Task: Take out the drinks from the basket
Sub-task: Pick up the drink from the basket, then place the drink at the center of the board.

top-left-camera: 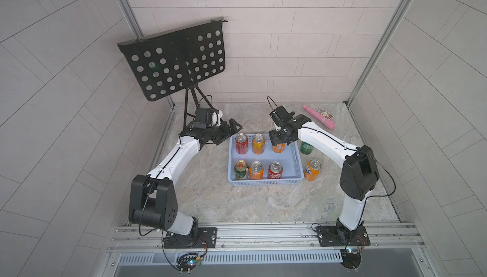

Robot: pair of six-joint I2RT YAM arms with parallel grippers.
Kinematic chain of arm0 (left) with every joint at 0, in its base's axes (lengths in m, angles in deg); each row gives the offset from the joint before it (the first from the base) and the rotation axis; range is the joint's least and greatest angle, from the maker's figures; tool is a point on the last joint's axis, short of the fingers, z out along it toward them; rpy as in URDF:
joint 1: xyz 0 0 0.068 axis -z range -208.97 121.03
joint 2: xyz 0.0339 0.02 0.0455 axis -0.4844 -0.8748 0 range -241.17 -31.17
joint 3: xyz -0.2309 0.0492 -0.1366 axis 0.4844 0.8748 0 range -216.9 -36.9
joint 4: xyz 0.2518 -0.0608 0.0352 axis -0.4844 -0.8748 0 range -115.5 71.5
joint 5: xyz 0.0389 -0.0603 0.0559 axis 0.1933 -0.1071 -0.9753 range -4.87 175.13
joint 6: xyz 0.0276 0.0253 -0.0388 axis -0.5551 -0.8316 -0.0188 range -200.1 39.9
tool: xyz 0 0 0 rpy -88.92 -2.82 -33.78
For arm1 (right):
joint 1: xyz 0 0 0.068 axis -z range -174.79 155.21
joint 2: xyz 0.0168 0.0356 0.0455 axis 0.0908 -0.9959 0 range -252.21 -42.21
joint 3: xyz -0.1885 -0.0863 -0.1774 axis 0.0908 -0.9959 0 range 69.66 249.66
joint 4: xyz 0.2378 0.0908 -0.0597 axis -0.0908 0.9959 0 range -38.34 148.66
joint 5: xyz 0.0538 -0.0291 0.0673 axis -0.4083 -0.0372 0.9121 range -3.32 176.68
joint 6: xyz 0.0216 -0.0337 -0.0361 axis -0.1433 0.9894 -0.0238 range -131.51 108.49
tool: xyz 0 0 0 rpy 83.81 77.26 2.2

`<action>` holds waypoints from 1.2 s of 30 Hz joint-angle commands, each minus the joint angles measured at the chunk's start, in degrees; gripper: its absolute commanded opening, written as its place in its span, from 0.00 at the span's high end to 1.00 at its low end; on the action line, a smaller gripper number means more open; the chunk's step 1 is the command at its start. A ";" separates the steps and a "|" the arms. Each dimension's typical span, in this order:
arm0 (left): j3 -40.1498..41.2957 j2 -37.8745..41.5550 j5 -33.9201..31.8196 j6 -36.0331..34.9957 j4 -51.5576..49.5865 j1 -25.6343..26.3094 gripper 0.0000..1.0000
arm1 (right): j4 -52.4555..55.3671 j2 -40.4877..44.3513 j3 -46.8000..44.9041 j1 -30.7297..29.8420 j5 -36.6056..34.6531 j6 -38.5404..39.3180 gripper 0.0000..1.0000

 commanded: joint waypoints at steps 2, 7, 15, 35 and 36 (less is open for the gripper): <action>0.69 2.73 0.85 -0.12 2.33 0.47 0.00 | 0.59 4.08 2.62 0.09 -1.78 0.80 0.85; 0.83 4.33 3.91 -0.68 4.80 1.48 0.00 | 2.77 4.55 5.75 0.57 -0.93 1.59 0.86; -1.74 6.58 -3.09 -3.77 3.11 4.00 0.00 | 4.32 5.42 9.78 1.27 -0.96 2.66 0.86; -0.57 8.04 -8.61 -7.99 7.22 5.14 0.00 | 5.20 -5.34 24.99 7.32 -0.98 4.69 0.87; -0.94 7.86 -8.52 -8.13 6.83 5.21 0.00 | 5.28 -6.09 25.79 7.54 -0.88 4.77 0.87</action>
